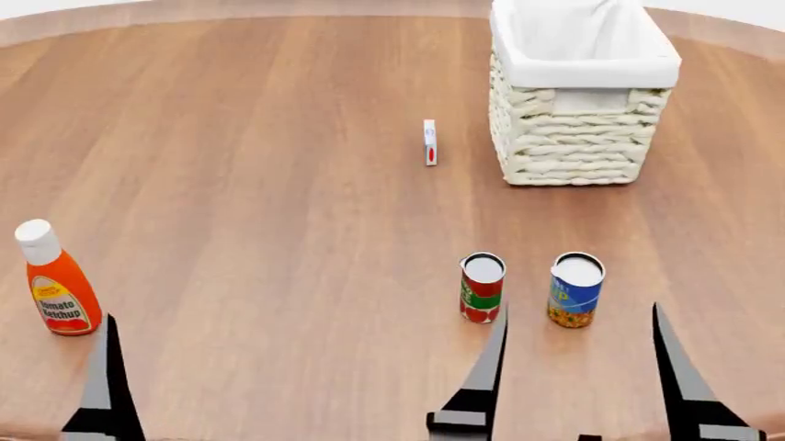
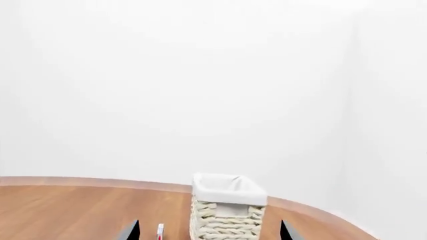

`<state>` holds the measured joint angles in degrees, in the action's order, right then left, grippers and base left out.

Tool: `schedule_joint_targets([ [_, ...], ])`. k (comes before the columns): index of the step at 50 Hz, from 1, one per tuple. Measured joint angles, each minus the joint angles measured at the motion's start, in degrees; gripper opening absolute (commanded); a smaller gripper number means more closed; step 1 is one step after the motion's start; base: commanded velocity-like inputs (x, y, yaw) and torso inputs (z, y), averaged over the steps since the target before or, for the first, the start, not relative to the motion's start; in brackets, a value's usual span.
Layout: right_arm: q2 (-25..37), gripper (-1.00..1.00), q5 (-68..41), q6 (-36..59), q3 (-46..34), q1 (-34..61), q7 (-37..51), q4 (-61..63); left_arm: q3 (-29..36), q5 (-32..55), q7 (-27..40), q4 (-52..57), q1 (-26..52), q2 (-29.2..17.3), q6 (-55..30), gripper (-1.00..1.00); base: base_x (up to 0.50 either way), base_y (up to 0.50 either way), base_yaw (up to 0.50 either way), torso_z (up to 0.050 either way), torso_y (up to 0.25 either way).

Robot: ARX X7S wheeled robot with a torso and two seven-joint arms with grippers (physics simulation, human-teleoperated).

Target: Pick up the ketchup, and put it in the basket.

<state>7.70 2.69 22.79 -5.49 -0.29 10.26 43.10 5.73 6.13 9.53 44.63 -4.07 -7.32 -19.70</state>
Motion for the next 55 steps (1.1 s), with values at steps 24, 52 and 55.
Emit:
schedule_joint_targets([
  [24, 1.4, 1.0, -0.3, 2.8, -1.0, 0.8, 1.2, 3.9, 0.8, 1.1, 1.7, 3.5, -0.1, -1.6, -0.9, 1.0, 0.46, 0.0, 0.0, 0.0, 0.0],
  [52, 2.7, 1.0, -1.3, 3.2, -2.1, 0.9, 2.2, 4.2, 1.8, 2.2, 3.5, 5.5, 0.4, -3.0, -2.7, 1.0, 0.5, 0.0, 0.0, 0.0, 0.001],
  [55, 2.8, 1.0, -1.4, 3.3, -2.2, 0.9, 2.3, 4.2, 1.9, 2.3, 3.6, 5.5, 0.4, -3.1, -2.6, 1.0, 0.5, 0.0, 0.0, 0.0, 0.0],
])
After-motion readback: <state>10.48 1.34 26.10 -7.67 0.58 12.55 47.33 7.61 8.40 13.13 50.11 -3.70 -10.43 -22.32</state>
